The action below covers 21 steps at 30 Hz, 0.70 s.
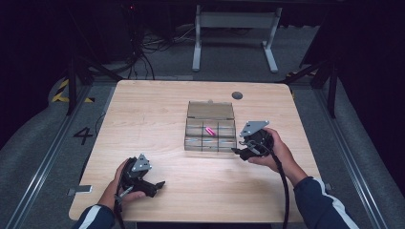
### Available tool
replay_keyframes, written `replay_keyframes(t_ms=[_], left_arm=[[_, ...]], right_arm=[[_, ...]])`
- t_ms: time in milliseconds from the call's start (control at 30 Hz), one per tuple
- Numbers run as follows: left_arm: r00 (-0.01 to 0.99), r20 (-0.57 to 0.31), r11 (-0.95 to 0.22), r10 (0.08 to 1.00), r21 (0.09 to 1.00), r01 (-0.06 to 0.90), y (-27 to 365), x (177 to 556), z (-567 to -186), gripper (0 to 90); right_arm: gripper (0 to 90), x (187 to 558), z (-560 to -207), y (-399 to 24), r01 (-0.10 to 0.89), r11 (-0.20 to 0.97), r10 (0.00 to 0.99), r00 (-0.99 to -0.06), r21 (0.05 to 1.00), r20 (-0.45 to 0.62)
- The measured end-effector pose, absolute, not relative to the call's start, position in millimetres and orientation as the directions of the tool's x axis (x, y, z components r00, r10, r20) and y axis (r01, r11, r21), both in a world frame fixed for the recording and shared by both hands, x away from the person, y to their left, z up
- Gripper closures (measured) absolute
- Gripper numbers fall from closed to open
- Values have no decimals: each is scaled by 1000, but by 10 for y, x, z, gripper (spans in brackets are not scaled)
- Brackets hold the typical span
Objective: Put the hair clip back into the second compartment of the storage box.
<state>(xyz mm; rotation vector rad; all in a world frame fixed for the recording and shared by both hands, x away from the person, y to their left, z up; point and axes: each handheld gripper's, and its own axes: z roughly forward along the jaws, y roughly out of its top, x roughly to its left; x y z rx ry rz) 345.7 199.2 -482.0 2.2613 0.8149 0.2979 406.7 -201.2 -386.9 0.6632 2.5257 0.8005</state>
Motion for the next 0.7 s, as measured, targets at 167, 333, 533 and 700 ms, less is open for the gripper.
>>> replay_keyframes(t_ms=[167,333,533,700], left_arm=[[775,-21,-554,631,688,469,1992,3457,-4820,6],[775,-20,-554,632,688,469,1992,3457,-4820,6],[775,-20,-554,631,688,469,1992,3457,-4820,6],[775,-21,-554,631,688,469,1992,3457,-4820,6]], right_arm=[[309,3972,-3896,-2101,311,722,553,-796,618,-245],[304,3890,-3944,-2207,314,725,557,-791,613,-253],[304,3794,-3992,-2323,322,721,568,-782,613,-256],[292,3702,-4042,-2432,326,736,572,-769,594,-286]])
